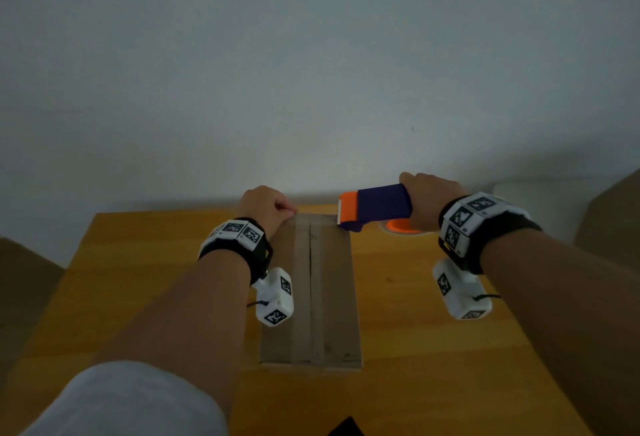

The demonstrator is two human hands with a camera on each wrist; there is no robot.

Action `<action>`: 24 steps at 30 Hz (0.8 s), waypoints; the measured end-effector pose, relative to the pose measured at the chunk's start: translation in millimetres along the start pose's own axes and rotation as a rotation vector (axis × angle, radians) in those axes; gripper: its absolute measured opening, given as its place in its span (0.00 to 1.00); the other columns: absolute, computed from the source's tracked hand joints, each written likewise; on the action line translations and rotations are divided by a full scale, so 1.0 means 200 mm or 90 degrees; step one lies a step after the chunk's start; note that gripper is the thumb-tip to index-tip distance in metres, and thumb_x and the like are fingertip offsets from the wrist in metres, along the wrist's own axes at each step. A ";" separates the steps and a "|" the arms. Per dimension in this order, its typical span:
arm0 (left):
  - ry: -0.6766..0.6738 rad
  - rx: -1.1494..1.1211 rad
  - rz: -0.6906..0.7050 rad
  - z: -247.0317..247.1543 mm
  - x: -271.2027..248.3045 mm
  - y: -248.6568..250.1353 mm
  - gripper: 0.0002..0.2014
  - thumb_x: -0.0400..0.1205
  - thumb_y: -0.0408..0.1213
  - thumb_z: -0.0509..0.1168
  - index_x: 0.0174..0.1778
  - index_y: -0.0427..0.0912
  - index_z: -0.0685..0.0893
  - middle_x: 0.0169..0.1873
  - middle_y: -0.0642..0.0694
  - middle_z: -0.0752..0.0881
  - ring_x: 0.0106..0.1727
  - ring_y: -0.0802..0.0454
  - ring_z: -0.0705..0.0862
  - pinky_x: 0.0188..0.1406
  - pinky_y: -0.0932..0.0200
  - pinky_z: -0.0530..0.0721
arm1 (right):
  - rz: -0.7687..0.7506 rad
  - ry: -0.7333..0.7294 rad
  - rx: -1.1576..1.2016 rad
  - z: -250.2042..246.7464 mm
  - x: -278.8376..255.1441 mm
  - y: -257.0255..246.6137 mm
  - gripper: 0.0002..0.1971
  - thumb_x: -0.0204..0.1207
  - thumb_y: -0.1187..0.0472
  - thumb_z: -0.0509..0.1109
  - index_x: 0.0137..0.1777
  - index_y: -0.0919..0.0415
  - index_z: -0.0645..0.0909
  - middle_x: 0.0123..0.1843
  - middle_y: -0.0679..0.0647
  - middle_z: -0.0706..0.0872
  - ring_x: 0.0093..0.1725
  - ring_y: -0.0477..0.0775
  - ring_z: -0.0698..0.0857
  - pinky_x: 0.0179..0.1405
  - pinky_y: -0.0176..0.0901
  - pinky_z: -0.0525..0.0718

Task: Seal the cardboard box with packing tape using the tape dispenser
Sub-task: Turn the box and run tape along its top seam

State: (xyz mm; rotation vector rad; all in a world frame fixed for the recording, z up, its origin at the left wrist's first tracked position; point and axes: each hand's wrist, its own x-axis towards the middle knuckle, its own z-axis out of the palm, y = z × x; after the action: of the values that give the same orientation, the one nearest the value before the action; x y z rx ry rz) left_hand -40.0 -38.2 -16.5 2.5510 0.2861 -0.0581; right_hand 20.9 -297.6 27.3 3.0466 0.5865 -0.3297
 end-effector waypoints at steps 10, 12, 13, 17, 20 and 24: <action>-0.106 0.009 0.065 0.10 0.07 0.23 0.08 0.75 0.37 0.73 0.49 0.44 0.93 0.49 0.46 0.92 0.53 0.49 0.88 0.55 0.61 0.82 | 0.002 -0.005 -0.017 -0.02 0.00 -0.01 0.22 0.66 0.39 0.71 0.46 0.53 0.69 0.41 0.50 0.83 0.39 0.54 0.86 0.40 0.46 0.84; -0.114 -0.008 0.050 0.14 0.09 0.24 0.09 0.74 0.38 0.74 0.49 0.44 0.93 0.48 0.46 0.92 0.53 0.49 0.88 0.54 0.60 0.82 | 0.006 -0.007 -0.026 -0.02 0.01 -0.02 0.21 0.67 0.39 0.70 0.47 0.54 0.70 0.43 0.51 0.84 0.42 0.55 0.87 0.43 0.47 0.86; -0.121 -0.023 0.040 0.15 0.10 0.23 0.09 0.74 0.38 0.74 0.48 0.45 0.93 0.48 0.46 0.92 0.53 0.49 0.88 0.53 0.61 0.82 | 0.007 -0.012 -0.028 -0.01 0.02 -0.02 0.21 0.68 0.39 0.70 0.48 0.54 0.70 0.44 0.51 0.85 0.43 0.56 0.87 0.45 0.48 0.86; -0.137 -0.037 0.026 0.15 0.12 0.21 0.08 0.73 0.38 0.75 0.48 0.45 0.93 0.48 0.47 0.92 0.53 0.51 0.87 0.50 0.63 0.79 | 0.008 -0.018 -0.020 0.01 0.03 0.01 0.22 0.68 0.40 0.71 0.49 0.54 0.71 0.45 0.51 0.85 0.43 0.55 0.87 0.45 0.48 0.87; -0.143 -0.041 0.022 0.15 0.12 0.21 0.08 0.73 0.38 0.75 0.47 0.45 0.92 0.47 0.48 0.92 0.49 0.54 0.86 0.48 0.64 0.78 | -0.011 -0.029 0.019 0.04 0.04 0.03 0.23 0.65 0.37 0.72 0.47 0.53 0.70 0.42 0.50 0.84 0.40 0.54 0.87 0.42 0.47 0.87; -0.138 -0.039 0.019 0.16 0.13 0.20 0.07 0.74 0.38 0.75 0.46 0.45 0.93 0.40 0.50 0.90 0.43 0.58 0.83 0.45 0.64 0.76 | -0.028 -0.048 0.031 0.03 0.03 0.10 0.25 0.65 0.37 0.72 0.48 0.54 0.69 0.43 0.52 0.85 0.41 0.56 0.87 0.45 0.51 0.89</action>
State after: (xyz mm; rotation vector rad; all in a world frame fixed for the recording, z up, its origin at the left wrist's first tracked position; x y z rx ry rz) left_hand -5.9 -83.5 -23.8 2.4612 0.1637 -0.3076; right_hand 32.3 -315.3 20.3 3.0550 0.6504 -0.4640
